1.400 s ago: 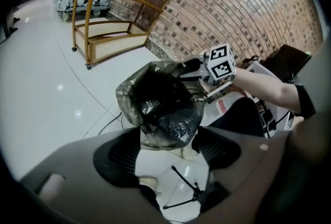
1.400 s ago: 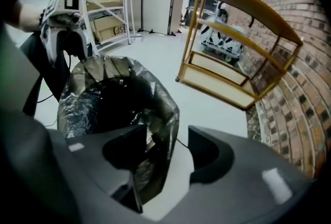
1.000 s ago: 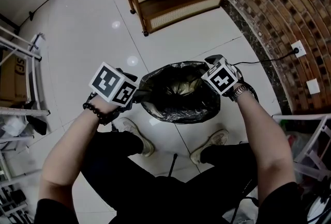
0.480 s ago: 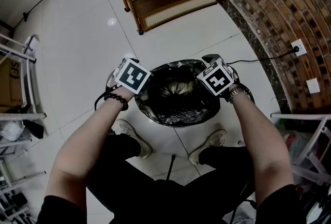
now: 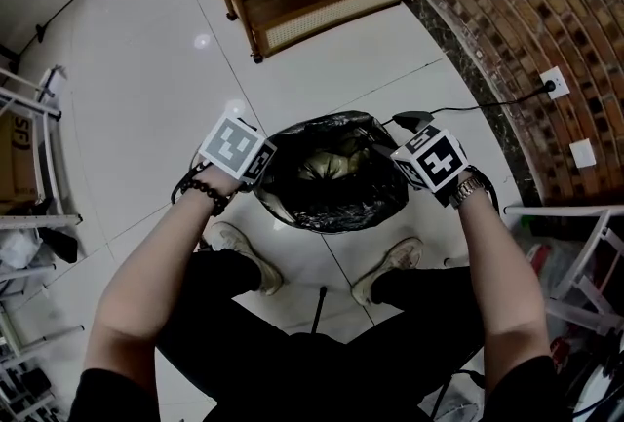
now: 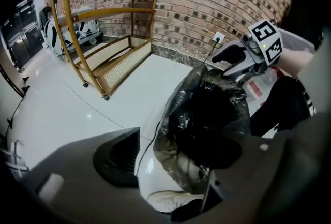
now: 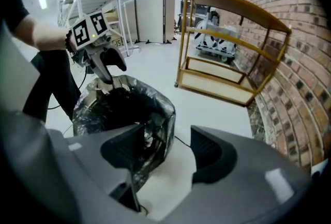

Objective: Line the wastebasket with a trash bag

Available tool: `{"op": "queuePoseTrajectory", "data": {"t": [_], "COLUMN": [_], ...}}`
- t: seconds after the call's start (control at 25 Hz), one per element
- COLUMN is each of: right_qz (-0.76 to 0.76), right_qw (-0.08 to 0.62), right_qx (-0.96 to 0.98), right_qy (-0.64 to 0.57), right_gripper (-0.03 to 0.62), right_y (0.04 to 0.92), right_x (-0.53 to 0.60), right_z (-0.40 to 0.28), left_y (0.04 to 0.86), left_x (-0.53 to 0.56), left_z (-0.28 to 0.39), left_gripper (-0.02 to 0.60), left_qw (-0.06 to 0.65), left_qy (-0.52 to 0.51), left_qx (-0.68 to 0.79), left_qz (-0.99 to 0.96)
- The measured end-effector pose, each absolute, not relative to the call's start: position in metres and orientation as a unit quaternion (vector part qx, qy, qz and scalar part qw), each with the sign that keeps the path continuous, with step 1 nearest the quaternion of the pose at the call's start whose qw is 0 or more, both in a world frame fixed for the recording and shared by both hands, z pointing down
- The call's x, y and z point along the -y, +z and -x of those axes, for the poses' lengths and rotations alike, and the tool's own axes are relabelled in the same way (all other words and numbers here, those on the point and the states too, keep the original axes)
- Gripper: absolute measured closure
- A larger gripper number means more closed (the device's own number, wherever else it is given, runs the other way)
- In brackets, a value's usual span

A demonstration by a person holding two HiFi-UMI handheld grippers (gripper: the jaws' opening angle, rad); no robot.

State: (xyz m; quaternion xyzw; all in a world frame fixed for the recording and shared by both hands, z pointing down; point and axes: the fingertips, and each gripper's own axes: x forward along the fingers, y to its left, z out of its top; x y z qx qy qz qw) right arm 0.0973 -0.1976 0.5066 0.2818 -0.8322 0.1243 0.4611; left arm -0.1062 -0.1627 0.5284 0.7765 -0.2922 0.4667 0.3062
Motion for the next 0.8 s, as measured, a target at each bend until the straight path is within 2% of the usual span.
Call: {"op": "queuePoseTrajectory", "data": {"t": [0.2, 0.44, 0.52, 0.68, 0.8], "right_qz": [-0.207, -0.043, -0.027, -0.031, -0.026], "right_qw": [0.448, 0.547, 0.564, 0.564, 0.559], "right_qx": [0.862, 0.836, 0.824, 0.823, 0.827], "right_qy": [0.113, -0.022, -0.040, -0.058, -0.058], "right_gripper": [0.313, 0.326, 0.355, 0.509, 0.545], "right_y": [0.478, 0.517, 0.534, 0.542, 0.543], "right_x": [0.122, 0.015, 0.002, -0.008, -0.017], "right_z": [-0.077, -0.034, -0.030, -0.025, -0.022], "left_y": [0.518, 0.542, 0.544, 0.546, 0.547], "left_x": [0.151, 0.143, 0.143, 0.143, 0.144], "left_z": [0.111, 0.113, 0.116, 0.118, 0.119], "left_gripper": [0.218, 0.218, 0.219, 0.219, 0.219], "left_qw": [0.300, 0.326, 0.329, 0.333, 0.336], "left_qy": [0.461, 0.465, 0.463, 0.458, 0.456], "left_qx": [0.288, 0.287, 0.290, 0.290, 0.289], "left_qz": [-0.784, -0.772, -0.770, -0.772, -0.772]}}
